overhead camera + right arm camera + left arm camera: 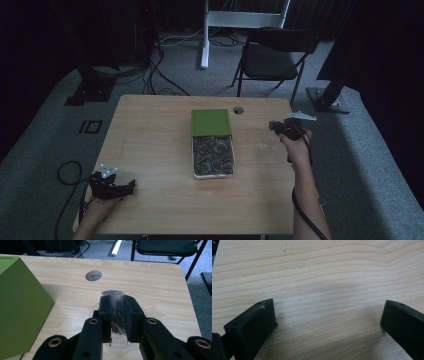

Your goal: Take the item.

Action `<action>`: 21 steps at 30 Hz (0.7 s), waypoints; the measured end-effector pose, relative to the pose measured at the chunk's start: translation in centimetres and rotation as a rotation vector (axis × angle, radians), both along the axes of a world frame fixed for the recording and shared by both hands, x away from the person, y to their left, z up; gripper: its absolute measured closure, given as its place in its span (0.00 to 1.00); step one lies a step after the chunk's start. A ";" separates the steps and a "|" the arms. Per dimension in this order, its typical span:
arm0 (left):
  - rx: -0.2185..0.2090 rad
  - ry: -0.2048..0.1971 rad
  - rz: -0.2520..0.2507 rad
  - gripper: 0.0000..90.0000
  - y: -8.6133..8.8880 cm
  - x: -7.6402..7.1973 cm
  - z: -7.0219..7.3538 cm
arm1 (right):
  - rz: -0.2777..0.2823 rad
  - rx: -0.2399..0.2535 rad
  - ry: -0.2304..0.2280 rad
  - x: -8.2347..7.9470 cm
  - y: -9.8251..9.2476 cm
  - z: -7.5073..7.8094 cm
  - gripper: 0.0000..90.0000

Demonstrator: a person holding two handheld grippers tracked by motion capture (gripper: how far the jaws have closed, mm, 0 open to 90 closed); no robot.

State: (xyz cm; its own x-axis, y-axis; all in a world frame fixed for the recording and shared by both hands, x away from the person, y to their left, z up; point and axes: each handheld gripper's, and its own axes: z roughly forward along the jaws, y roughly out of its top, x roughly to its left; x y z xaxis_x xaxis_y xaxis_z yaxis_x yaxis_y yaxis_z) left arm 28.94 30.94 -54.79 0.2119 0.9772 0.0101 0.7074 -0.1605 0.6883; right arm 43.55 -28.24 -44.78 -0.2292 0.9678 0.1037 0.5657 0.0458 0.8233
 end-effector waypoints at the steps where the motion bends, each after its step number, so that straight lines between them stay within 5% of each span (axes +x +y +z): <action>1: 0.000 0.000 0.000 0.01 0.0 0.0 0.0 | -0.001 -0.003 0.003 0.0 0.0 -0.1 0.87; 9: 0.000 0.000 0.000 0.01 0.0 0.0 0.0 | 0.000 -0.009 0.014 0.4 0.1 -0.4 0.82; 21: 0.000 0.000 0.000 0.00 0.0 0.0 0.0 | 0.008 -0.001 -0.027 -0.3 -0.2 1.0 0.59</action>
